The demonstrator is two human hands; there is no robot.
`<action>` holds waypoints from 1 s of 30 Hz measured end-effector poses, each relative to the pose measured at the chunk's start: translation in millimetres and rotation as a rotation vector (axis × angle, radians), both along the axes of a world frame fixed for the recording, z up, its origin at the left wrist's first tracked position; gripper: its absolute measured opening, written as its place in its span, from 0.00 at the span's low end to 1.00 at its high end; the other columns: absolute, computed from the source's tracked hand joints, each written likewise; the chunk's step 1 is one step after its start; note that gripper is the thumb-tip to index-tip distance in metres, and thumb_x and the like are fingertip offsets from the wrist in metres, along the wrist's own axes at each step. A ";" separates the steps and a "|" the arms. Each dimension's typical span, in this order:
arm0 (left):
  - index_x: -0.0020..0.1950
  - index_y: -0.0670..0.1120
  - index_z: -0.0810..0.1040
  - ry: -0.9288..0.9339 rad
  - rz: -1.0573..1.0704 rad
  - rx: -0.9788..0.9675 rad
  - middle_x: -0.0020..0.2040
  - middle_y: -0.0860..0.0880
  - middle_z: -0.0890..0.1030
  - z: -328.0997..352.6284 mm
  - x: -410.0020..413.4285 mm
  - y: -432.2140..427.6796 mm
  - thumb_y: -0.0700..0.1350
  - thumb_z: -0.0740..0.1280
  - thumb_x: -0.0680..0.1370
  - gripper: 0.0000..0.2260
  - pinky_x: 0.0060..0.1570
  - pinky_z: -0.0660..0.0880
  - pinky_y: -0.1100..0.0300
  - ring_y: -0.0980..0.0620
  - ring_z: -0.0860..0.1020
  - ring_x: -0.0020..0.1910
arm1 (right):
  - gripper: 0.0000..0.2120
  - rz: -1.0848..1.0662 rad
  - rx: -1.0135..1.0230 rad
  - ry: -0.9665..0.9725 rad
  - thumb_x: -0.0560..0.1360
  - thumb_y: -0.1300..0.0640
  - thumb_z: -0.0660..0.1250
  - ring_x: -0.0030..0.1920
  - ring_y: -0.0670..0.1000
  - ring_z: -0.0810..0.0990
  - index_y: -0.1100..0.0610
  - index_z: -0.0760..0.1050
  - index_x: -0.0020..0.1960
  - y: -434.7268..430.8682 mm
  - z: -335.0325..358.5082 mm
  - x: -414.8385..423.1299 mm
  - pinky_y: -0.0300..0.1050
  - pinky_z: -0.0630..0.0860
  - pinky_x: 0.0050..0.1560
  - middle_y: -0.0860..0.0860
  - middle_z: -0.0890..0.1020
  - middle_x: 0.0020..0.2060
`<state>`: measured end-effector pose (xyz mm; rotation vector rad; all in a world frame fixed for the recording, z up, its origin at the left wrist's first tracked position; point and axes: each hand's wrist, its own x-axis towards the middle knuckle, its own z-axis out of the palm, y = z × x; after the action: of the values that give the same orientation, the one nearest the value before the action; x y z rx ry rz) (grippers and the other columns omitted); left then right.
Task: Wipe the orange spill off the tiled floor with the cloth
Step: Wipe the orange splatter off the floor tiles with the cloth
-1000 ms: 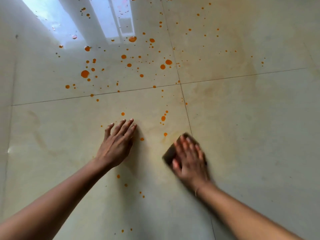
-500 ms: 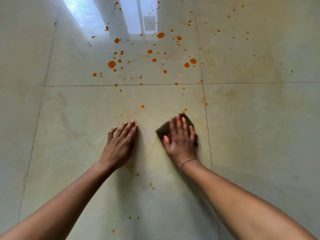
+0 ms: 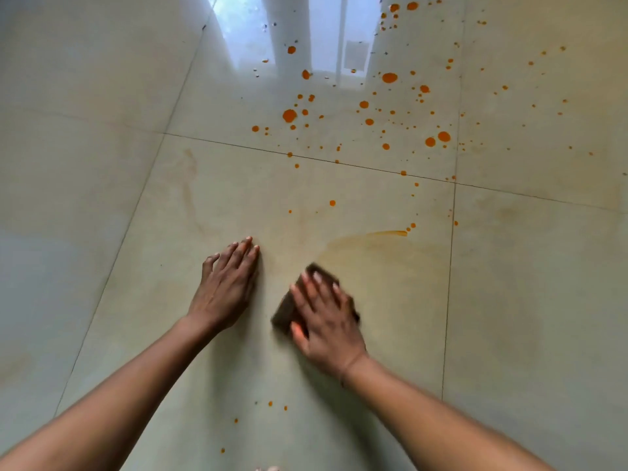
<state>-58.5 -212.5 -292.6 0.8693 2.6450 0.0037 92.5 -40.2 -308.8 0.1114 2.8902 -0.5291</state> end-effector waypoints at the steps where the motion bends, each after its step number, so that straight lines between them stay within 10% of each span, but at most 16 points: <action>1: 0.75 0.46 0.63 -0.010 0.011 0.006 0.77 0.46 0.61 0.2 1.5 -4.1 0.53 0.46 0.80 0.26 0.68 0.59 0.46 0.45 0.60 0.75 | 0.34 0.073 -0.007 0.005 0.74 0.42 0.61 0.78 0.53 0.56 0.51 0.60 0.77 1.3 0.8 27.8 0.57 0.58 0.73 0.53 0.59 0.77; 9: 0.77 0.47 0.59 -0.031 0.102 0.034 0.78 0.48 0.57 -6.8 19.0 -30.3 0.50 0.56 0.82 0.23 0.68 0.57 0.49 0.48 0.57 0.76 | 0.33 -0.004 0.046 0.026 0.73 0.42 0.61 0.77 0.54 0.56 0.51 0.61 0.76 -2.5 1.4 -29.5 0.55 0.54 0.73 0.53 0.60 0.77; 16: 0.78 0.50 0.52 -0.076 0.164 0.035 0.79 0.51 0.50 -4.7 26.2 -51.0 0.52 0.50 0.83 0.24 0.70 0.54 0.50 0.50 0.50 0.77 | 0.35 0.429 0.049 0.059 0.73 0.41 0.61 0.78 0.53 0.56 0.50 0.60 0.77 21.0 -4.3 64.2 0.54 0.57 0.73 0.52 0.57 0.78; 21: 0.78 0.51 0.54 -0.063 0.126 0.059 0.79 0.51 0.51 -9.5 24.0 -60.5 0.52 0.54 0.82 0.24 0.69 0.55 0.52 0.50 0.52 0.77 | 0.32 0.159 0.005 0.028 0.74 0.42 0.60 0.78 0.54 0.56 0.51 0.62 0.76 -46.0 0.6 -26.0 0.56 0.56 0.74 0.53 0.60 0.77; 30: 0.78 0.48 0.57 -0.022 0.304 0.043 0.79 0.48 0.53 -8.0 77.3 -121.6 0.53 0.57 0.81 0.26 0.69 0.57 0.49 0.48 0.54 0.77 | 0.34 0.844 0.066 0.076 0.74 0.39 0.59 0.78 0.54 0.55 0.49 0.58 0.77 0.4 -8.9 33.2 0.55 0.57 0.73 0.52 0.58 0.78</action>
<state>18.8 -334.1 -300.6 0.4685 2.7380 0.1460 125.7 -39.8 -317.7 -1.0752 2.6646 -0.2672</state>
